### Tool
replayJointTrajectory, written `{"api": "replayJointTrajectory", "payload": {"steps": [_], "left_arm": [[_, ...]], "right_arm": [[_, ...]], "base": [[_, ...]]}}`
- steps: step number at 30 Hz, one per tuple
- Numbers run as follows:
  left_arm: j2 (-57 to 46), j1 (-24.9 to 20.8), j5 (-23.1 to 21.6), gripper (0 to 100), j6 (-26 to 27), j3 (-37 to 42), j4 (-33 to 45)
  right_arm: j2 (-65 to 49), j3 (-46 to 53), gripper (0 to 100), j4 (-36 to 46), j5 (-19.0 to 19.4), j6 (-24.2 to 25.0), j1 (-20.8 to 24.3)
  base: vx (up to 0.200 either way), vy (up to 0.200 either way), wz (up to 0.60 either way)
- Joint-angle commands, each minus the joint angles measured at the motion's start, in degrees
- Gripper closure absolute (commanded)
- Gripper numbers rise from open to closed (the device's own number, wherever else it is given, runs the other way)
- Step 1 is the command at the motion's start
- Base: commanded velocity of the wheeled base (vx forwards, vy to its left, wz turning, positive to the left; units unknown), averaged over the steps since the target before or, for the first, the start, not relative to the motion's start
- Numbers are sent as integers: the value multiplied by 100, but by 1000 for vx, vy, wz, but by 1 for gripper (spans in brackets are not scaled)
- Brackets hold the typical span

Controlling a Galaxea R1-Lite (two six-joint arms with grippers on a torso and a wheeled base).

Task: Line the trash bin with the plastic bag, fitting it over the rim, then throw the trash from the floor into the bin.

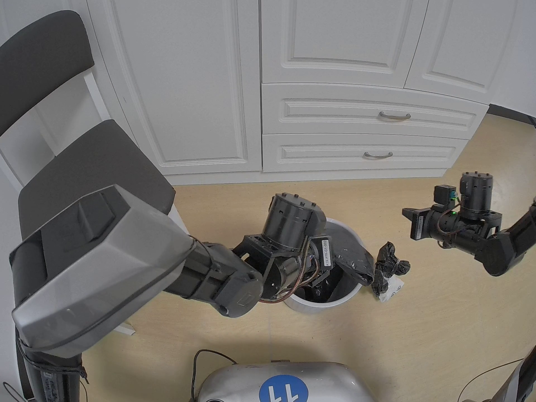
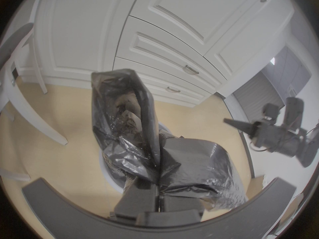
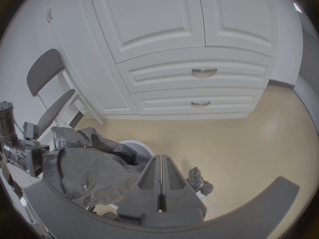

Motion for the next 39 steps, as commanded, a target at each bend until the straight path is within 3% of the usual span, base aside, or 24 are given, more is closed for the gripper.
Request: {"api": "replayJointTrajectory", "payload": {"steps": [1,3,4,9,17,25,32,39], "left_arm": [[327,42,28,100,641,-703,533],[301,42,28,100,782,-747,595],[204,95,28,100,1212,-835,876],[37,191,11,100,2328,-1055,1817],[151,191,-42,100,3726,-1196,2028],[573,191,-24,100,3743,-1442,1992],[1197,174,20,100,3322,-2075,2028],[1303,156,46,100,3322,-2233,2054]], "right_arm": [[-1362,692,100,99,-8,-548,-104],[-1476,745,100,108,1,-574,-104],[-1731,877,100,116,10,-601,-104],[-1968,1044,100,116,10,-820,-121],[-2082,1114,100,116,19,-917,-165],[-2144,1114,100,116,19,-926,-279],[-2117,1070,100,125,19,-917,-411],[-2065,1070,100,116,19,-926,-411]], "base": [[0,0,0],[0,0,0],[0,0,0],[0,0,0],[0,0,0],[0,0,0],[0,0,0],[0,0,0]]}}
